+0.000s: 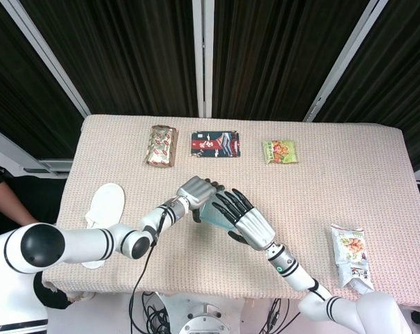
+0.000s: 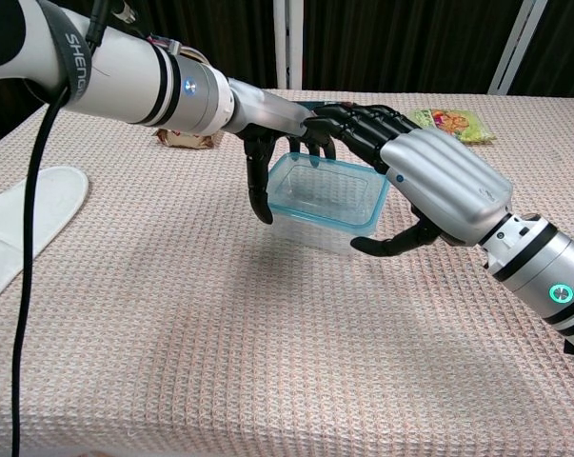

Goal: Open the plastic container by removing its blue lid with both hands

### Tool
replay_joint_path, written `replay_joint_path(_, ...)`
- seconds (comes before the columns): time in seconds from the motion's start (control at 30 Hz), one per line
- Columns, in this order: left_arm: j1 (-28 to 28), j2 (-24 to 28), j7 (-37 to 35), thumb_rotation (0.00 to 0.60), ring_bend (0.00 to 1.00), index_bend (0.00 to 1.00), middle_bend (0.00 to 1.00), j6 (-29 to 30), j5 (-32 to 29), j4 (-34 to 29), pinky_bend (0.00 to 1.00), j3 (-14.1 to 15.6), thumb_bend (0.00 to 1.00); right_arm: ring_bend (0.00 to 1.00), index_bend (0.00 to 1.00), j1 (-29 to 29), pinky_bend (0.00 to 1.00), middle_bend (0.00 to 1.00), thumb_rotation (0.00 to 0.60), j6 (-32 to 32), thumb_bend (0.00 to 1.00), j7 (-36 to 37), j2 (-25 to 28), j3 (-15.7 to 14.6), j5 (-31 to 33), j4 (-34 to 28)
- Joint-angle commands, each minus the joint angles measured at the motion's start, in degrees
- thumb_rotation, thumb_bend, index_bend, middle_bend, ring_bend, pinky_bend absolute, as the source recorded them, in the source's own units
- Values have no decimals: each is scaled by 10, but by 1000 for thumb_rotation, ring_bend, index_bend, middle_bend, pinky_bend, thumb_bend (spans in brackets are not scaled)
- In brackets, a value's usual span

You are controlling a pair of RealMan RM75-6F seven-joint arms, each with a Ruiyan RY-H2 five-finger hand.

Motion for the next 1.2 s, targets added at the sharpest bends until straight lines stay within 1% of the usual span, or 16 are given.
replay_joint_path(0.03,0,0,0,600,220,254,320,0,-1,0,367,0,0,0,0,2,0,0,600,1,70,-1,1,1,3,-3)
replay_joint_path(0.37,2,-5,0,600,220,254,322,4,0,6,368,1,0,0,0,7,0,0,600,7,70,-8,3,1,6,-6)
replay_joint_path(0.8,6,-8,-5,600,220,254,322,-3,8,16,365,0,0,0,0,17,0,0,600,22,70,19,12,1,4,1)
replay_joint_path(1.2,5,-8,-5,600,220,252,324,-4,15,14,363,-3,0,0,0,19,0,0,600,26,70,32,23,-1,9,-5)
